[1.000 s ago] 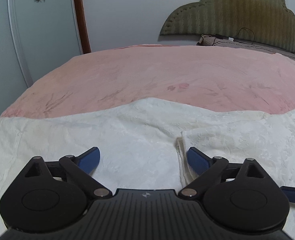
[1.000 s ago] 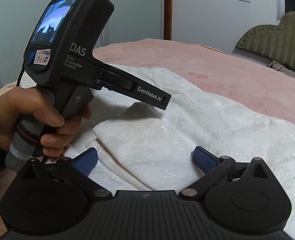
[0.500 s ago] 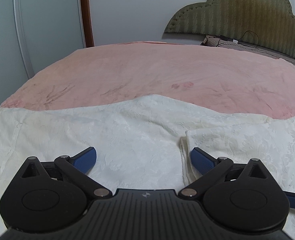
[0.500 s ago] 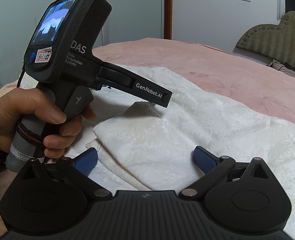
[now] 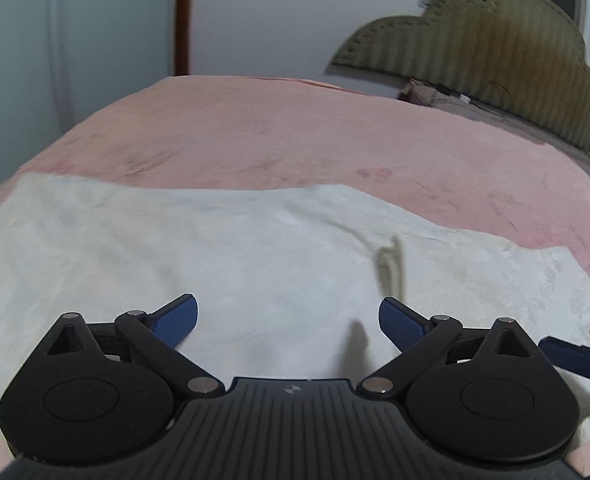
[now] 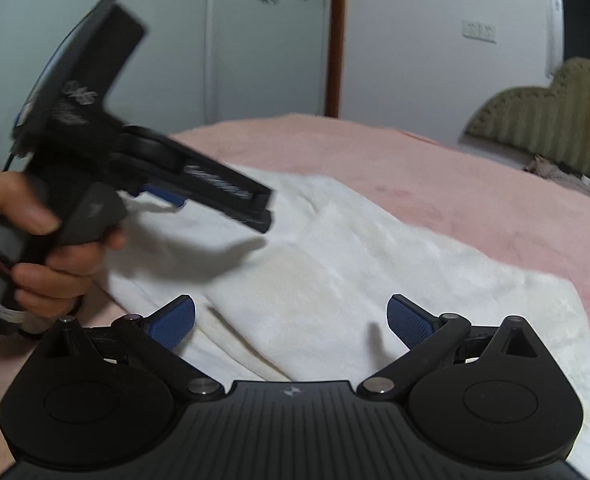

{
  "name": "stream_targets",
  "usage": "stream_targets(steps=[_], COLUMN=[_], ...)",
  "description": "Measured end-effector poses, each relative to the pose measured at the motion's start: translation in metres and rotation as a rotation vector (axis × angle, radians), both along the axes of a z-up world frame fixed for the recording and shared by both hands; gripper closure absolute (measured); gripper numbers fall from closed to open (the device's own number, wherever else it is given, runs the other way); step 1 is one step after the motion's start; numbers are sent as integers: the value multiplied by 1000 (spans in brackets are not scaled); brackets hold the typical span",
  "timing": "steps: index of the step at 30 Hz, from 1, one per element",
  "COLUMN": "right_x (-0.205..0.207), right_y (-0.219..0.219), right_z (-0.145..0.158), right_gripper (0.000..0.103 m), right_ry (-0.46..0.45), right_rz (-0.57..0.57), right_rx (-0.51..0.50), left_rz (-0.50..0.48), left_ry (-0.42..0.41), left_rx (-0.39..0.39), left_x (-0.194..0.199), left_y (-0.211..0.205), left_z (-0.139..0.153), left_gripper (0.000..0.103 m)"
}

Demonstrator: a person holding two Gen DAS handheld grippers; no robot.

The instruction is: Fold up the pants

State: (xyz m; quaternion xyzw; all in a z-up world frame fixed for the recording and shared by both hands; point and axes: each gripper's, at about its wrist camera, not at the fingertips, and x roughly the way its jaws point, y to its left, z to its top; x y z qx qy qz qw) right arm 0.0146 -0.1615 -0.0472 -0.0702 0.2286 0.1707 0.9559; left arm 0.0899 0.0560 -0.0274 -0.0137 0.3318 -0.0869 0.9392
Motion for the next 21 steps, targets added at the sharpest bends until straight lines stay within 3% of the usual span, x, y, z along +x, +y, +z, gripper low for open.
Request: stream_targets(steps=[5,10,13,16,18,21], right_x=[3,6,9,12,14,20], right_y=[62,138,175,198,207,223], right_z=[8,4,-9,-24,-28,-32], right_gripper=[0,1,17,33,34,50], right_ry=[-80,-173,-181,-186,-217,-240], right_rz=[191,376,441,465,459,460], right_rx=[-112,-309,-421,-518,-563,-623], left_rz=[181,337,382,375,325,259], left_ry=[-39,-19,26,103,163,253], left_rx=[-23,-121,-216,-364,-514,-732], left_x=[-31,-57,-63,-62,-58,-45], left_y=[77,153,188,217,229,237], left_z=[22,40,38,26,14,-9], left_gripper=[6,6,7,8,8,6])
